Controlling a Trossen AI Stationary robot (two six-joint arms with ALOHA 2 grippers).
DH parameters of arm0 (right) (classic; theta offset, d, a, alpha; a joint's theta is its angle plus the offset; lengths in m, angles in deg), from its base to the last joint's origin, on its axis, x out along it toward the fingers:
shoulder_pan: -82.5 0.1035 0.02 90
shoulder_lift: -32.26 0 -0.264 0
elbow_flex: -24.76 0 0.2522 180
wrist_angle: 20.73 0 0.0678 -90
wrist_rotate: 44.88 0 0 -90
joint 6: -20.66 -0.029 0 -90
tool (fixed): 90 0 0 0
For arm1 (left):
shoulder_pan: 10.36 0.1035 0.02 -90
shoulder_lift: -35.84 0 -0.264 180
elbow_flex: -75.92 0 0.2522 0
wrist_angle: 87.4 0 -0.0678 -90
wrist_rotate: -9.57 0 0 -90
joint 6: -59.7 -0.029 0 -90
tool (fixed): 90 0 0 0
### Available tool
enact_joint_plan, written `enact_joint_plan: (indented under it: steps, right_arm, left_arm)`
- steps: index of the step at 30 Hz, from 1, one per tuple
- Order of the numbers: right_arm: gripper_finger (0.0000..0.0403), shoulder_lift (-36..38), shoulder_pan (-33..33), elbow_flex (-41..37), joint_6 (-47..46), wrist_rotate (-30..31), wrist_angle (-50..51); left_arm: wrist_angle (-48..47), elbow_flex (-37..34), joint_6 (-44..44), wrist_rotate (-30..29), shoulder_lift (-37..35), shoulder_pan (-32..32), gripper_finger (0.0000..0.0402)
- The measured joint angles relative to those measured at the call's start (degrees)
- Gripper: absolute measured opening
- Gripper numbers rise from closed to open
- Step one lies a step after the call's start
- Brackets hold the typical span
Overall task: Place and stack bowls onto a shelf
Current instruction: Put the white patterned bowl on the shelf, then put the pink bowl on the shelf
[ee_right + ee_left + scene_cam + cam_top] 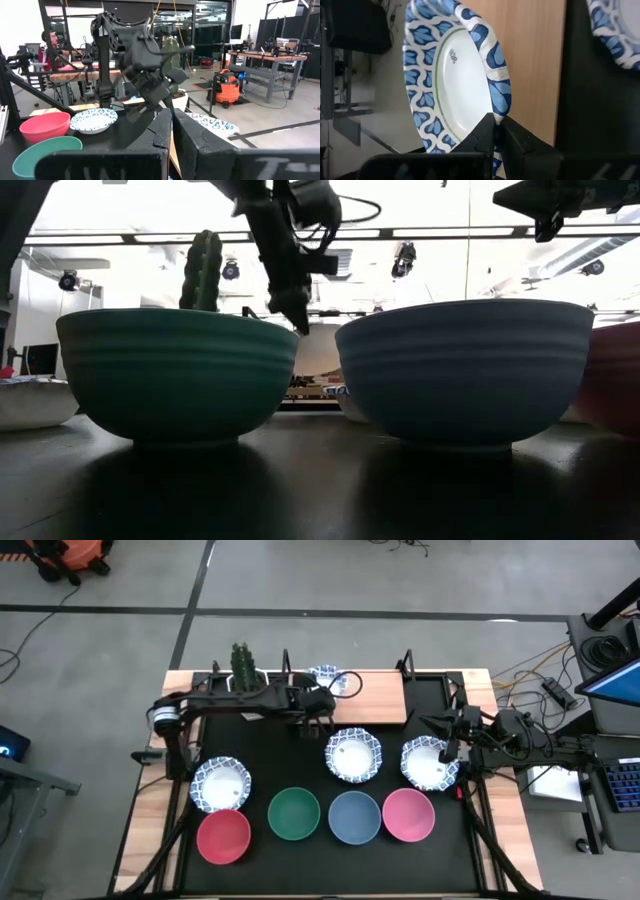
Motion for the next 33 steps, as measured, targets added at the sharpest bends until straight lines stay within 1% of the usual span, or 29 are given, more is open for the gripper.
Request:
enact_joint_plan:
  steps: [4, 9, 13, 19, 24, 28, 30, 31, 33]
  right_arm:
    - [0.0009, 0.00, 0.00, 0.00, 0.00, 0.00, 0.00]
    - [0.0009, 0.00, 0.00, 0.00, -0.04, 0.00, 0.00]
    - [0.0009, 0.00, 0.00, -0.04, -0.13, 0.00, 0.00]
    - [0.0009, 0.00, 0.00, -0.07, -0.15, 0.00, -0.02]
    - [0.0009, 0.00, 0.00, -0.10, -0.62, 0.00, -0.02]
    - [0.0009, 0.00, 0.00, -0.12, -1.91, 0.00, -0.03]
    - [0.0009, 0.00, 0.00, -0.36, -3.33, 0.00, -0.07]
    - [0.0009, 0.00, 0.00, -0.56, -4.17, -0.02, -0.03]
    - [0.0009, -0.02, 0.00, -0.98, -5.98, -0.81, -0.04]
  left_arm:
    - [0.51, 0.00, 0.40, -0.13, 1.22, 0.71, 0.0011]
    - [1.39, 0.02, 0.94, -0.19, 1.41, 1.43, 0.0037]
    - [1.47, 0.02, 0.94, -0.18, 1.41, 1.51, 0.0068]
    - [1.17, 0.02, 1.15, 0.01, 1.47, 1.51, 0.0128]
    - [-2.41, 0.02, 2.04, 0.03, 1.36, 1.42, 0.0172]
    - [-7.56, 0.02, 4.85, 0.16, 0.19, 0.70, 0.0192]
    - [-9.33, 0.02, 6.84, 1.41, -1.01, 0.01, 0.0196]
    - [-9.88, 0.02, 7.79, 3.09, -1.74, -0.34, 0.0197]
    - [-10.02, 0.02, 9.09, 8.29, -3.44, -1.00, 0.0196]
